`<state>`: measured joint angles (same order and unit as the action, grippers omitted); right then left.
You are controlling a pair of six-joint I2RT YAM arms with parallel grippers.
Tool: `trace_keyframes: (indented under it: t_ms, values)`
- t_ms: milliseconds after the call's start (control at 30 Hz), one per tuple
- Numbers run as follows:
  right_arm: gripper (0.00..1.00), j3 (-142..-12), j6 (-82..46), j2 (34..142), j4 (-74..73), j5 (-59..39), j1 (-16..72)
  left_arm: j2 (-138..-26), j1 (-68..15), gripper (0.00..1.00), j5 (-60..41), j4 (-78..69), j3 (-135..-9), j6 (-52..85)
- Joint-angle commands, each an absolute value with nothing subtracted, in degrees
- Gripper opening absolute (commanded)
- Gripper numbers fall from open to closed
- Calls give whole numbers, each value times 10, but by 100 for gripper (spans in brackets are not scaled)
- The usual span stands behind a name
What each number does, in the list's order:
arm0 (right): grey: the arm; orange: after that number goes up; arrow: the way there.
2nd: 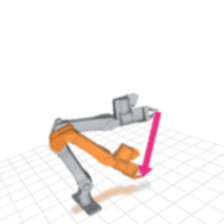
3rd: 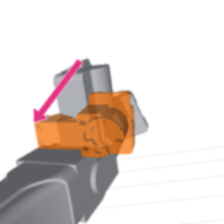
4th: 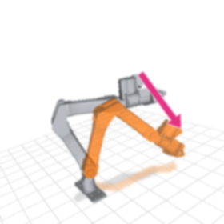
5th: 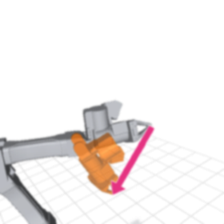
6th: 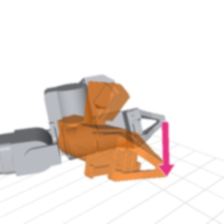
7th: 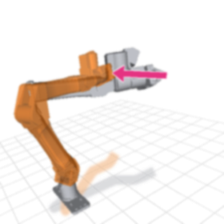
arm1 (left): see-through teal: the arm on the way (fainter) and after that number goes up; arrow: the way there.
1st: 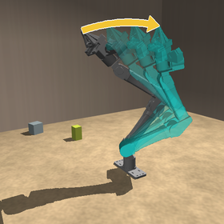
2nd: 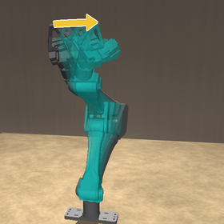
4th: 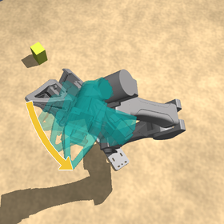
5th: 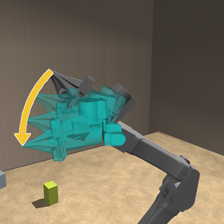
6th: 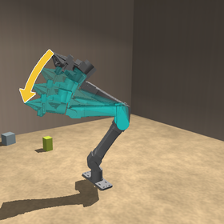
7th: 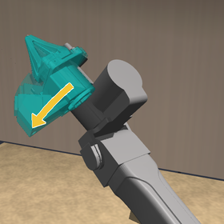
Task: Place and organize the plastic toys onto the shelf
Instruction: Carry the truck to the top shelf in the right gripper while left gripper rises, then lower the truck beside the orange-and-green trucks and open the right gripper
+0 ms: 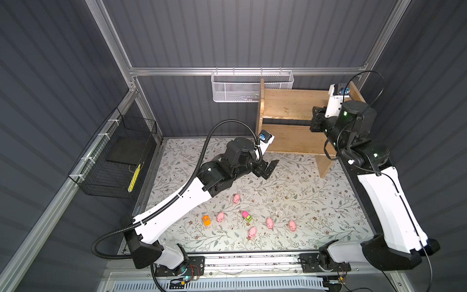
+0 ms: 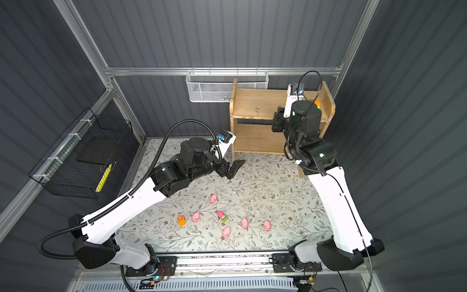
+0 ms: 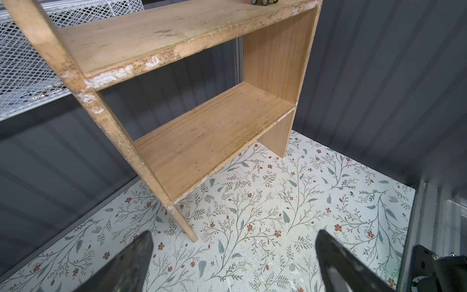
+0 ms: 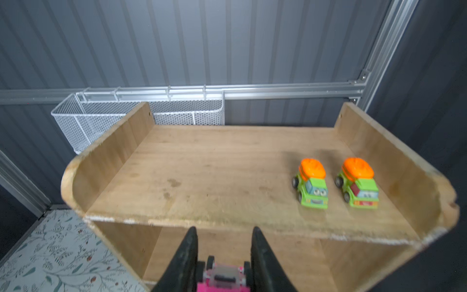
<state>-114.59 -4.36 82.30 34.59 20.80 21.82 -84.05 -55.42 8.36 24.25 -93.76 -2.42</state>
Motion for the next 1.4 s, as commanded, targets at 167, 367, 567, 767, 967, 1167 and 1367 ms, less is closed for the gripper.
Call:
trace_keyframes:
  t_ms: [167, 367, 567, 767, 967, 1167, 1367]
  values:
    - [28, -1278, -48, 941, 381, 134, 158, -815, -554, 100, 91, 221, -926, -39]
    - [28, -1316, -72, 983, 390, 92, 112, -803, -553, 100, 99, 221, -912, -40]
    - [28, -1296, -72, 984, 383, 89, 104, -804, -553, 100, 93, 208, -909, -40]
    - [28, -1277, -72, 976, 379, 84, 96, -817, -553, 100, 88, 207, -917, -43]
    - [28, -1264, -74, 975, 374, 79, 91, -824, -553, 100, 87, 203, -918, -45]
    - [29, -1261, -74, 976, 372, 77, 86, -825, -553, 100, 90, 202, -917, -47]
    - [33, -1263, -76, 978, 372, 73, 85, -827, -553, 100, 91, 202, -918, -50]
